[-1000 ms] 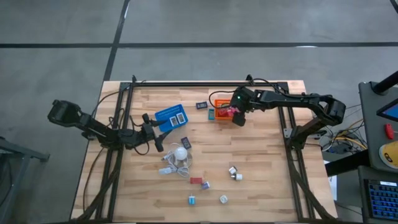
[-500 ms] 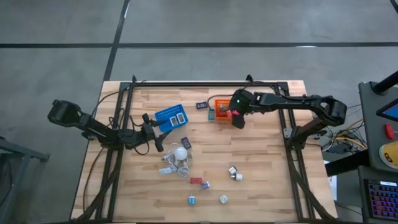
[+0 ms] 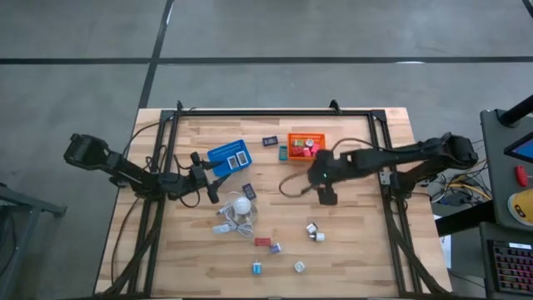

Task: Pick & Place Office items
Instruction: Put the top white charger adapter into the orange bin

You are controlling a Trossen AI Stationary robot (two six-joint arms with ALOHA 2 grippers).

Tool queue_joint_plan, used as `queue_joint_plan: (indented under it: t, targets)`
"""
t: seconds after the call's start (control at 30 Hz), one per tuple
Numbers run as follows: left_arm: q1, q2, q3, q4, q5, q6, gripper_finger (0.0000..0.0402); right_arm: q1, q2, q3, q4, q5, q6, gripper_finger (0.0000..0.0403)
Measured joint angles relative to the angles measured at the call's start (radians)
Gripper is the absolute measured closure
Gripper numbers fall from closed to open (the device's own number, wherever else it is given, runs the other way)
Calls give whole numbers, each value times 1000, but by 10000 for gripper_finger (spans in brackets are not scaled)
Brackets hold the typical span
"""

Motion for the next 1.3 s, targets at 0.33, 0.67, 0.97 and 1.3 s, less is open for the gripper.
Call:
queue_joint_plan:
  t: [0.33, 0.67, 0.97, 1.3]
  targets:
    - [0, 0, 0, 0, 0, -3, 154, 272, 100, 0, 35, -3, 116, 138]
    - [0, 0, 0, -3, 8, -16, 154, 367, 181, 0, 128, -3, 213, 138]
    - [0, 0, 0, -19, 15, -27, 154, 400, 233, 0, 140, -28, 249, 155]
    - [0, 0, 0, -19, 15, -27, 154, 407, 263, 0, 181, -55, 243, 161]
